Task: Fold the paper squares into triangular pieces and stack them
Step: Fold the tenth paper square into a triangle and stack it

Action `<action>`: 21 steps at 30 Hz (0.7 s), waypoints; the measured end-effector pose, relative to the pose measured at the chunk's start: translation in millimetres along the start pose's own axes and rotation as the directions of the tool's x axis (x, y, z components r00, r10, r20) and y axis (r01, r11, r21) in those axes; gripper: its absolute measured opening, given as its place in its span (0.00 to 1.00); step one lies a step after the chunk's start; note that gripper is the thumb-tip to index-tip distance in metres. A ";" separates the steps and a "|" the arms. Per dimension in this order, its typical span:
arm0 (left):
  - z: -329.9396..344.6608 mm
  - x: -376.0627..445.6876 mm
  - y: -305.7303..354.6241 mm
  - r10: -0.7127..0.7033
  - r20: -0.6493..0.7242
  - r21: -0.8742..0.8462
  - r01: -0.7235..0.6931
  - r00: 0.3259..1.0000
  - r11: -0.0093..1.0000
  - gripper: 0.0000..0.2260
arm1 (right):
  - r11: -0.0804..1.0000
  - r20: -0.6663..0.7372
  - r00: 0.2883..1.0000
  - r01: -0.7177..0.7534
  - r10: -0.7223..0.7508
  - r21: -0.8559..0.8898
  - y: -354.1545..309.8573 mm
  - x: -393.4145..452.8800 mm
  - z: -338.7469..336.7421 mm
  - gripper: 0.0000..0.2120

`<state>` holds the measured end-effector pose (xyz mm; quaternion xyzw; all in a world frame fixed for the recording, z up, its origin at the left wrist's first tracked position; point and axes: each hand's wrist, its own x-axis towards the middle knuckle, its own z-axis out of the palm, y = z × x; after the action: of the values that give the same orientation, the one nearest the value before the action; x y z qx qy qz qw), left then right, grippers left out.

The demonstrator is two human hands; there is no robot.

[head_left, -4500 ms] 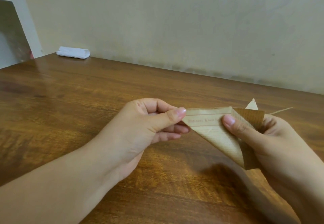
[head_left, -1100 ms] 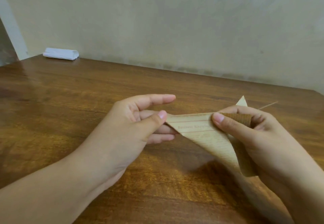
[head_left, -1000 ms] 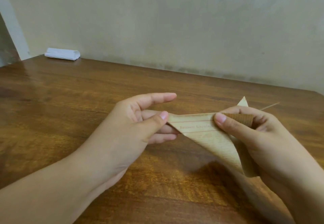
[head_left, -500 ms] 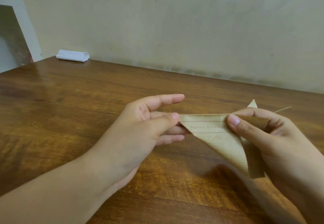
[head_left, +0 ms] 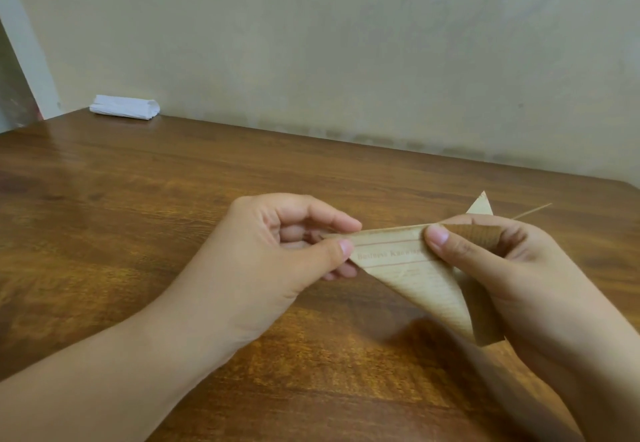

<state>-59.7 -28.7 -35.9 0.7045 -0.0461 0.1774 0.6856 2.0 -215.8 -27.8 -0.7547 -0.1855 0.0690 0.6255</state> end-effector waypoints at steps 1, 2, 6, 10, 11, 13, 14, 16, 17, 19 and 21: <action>0.4 0.3 -0.6 0.012 -0.004 0.018 -0.012 1.000 1.000 0.10 | 1.000 -0.001 1.000 -0.003 0.003 0.001 -0.1 0.3 0.4 0.15; 0.5 0.5 -0.9 0.021 -0.007 0.030 -0.021 1.000 0.999 0.10 | 1.000 -0.002 1.000 -0.006 0.006 0.004 0.0 0.7 0.8 0.15; 0.7 0.9 -1.4 0.035 -0.010 0.042 -0.035 0.999 0.999 0.10 | 1.000 0.000 1.000 -0.016 0.016 0.003 2.4 2.0 -0.5 0.13; -0.2 -1.2 -1.1 -0.049 0.032 0.115 0.045 0.998 0.992 0.08 | 0.993 0.075 0.996 -0.043 0.052 -0.111 2.7 3.7 -6.0 0.16; -1.0 -1.7 -0.5 -0.104 0.080 0.168 0.089 0.991 0.982 0.08 | 0.983 0.108 0.991 -0.062 0.082 -0.175 2.4 4.3 -7.2 0.15; -2.1 -2.8 2.3 -0.237 0.210 0.334 0.158 0.949 0.929 0.07 | 0.929 0.165 0.977 -0.069 0.137 -0.364 1.8 5.4 -9.2 0.10; -2.6 -3.1 3.3 -0.286 0.259 0.429 0.155 0.923 0.890 0.05 | 0.898 0.193 0.969 -0.057 0.155 -0.437 1.2 5.8 -9.2 0.07; -3.6 -3.3 3.2 -0.325 0.314 0.605 0.076 0.892 0.792 0.05 | 0.849 0.257 0.947 -0.027 0.190 -0.528 -1.6 6.7 -8.0 0.05; -4.3 -3.3 2.8 -0.322 0.341 0.677 0.007 0.883 0.736 0.07 | 0.819 0.282 0.936 -0.012 0.212 -0.574 -3.6 7.5 -6.4 0.05; -6.5 -2.7 1.3 -0.305 0.409 0.743 -0.120 0.860 0.659 0.10 | 0.749 0.319 0.912 0.021 0.257 -0.663 -8.2 10.0 -1.8 0.04; -8.1 -2.2 0.6 -0.308 0.469 0.748 -0.187 0.828 0.636 0.11 | 0.671 0.334 0.897 0.059 0.288 -0.739 -10.5 13.1 3.1 0.03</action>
<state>-63.5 -21.1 -36.1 0.9480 -0.1389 -0.0576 0.2807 11.0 -206.6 -16.6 -0.9174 -0.2796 0.1914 0.2086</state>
